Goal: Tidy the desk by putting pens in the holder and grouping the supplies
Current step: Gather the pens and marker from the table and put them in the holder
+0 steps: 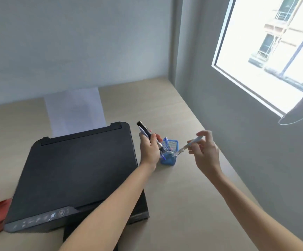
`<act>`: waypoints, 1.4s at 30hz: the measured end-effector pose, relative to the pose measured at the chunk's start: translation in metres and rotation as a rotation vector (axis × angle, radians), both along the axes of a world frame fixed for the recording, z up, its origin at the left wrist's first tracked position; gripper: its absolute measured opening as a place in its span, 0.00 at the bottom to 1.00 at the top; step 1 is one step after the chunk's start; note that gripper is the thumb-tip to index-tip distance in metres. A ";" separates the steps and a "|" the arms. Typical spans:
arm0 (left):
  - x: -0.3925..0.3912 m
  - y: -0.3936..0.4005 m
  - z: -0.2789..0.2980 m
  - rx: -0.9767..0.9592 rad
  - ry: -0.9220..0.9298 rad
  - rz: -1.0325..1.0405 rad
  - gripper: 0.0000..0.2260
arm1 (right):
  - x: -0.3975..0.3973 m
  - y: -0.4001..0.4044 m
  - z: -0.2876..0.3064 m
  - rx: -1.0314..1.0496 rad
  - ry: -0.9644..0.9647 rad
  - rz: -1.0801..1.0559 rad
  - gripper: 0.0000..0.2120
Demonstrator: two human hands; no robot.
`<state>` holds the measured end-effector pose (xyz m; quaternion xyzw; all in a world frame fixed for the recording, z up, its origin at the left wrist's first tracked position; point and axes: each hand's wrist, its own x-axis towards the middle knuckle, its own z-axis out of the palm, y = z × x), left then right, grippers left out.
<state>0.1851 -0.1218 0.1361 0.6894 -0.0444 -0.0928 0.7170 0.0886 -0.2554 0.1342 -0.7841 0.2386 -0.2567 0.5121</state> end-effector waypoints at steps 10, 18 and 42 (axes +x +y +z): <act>0.038 -0.060 -0.064 0.275 -0.057 0.118 0.05 | 0.062 -0.032 -0.050 -0.135 0.120 0.056 0.08; 0.044 -0.056 -0.080 0.492 -0.231 0.069 0.02 | 0.072 -0.033 -0.089 -0.204 0.305 0.218 0.11; 0.023 -0.053 -0.076 0.193 0.465 0.007 0.36 | 0.088 -0.038 -0.117 0.311 0.435 0.204 0.32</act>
